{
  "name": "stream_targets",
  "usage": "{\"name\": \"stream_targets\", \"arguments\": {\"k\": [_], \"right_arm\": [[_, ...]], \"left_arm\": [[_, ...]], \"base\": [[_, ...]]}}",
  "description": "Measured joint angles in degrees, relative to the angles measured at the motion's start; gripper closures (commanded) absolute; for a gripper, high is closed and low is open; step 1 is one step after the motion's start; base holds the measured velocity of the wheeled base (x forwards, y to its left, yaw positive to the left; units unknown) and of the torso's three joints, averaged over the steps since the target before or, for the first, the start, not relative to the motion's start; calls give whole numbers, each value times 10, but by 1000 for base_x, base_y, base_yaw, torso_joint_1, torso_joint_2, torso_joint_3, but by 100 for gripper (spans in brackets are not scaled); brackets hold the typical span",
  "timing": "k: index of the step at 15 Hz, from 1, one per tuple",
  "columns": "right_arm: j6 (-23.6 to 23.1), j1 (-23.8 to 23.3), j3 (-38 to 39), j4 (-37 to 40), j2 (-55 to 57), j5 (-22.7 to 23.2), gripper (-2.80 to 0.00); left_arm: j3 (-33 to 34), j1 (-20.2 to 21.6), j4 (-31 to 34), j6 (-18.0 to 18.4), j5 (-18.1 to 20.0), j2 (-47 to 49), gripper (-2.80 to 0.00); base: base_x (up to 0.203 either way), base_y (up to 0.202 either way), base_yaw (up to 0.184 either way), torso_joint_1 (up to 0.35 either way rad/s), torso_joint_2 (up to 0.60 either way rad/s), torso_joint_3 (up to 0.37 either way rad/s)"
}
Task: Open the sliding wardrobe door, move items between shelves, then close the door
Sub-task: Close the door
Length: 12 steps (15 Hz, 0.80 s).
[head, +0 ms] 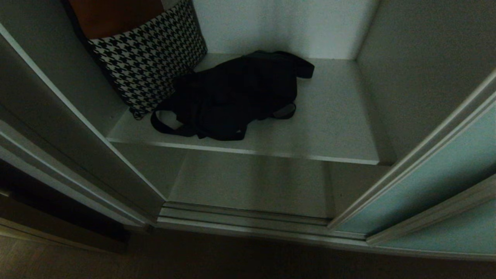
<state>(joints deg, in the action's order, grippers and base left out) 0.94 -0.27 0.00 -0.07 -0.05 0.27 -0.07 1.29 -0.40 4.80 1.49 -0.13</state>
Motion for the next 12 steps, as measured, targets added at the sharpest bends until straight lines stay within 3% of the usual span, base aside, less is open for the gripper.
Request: {"name": "stream_targets", "arguments": {"k": [7,12], "right_arm": [[0,0,0,0,0,0,0],[0,0,0,0,0,0,0]], "left_arm": [[1,0,2,5,4,0,0],[1,0,3,6,4,0,0]], "base": [[0,0,0,0,0,0],[-170,0,0,5,1,2]]}}
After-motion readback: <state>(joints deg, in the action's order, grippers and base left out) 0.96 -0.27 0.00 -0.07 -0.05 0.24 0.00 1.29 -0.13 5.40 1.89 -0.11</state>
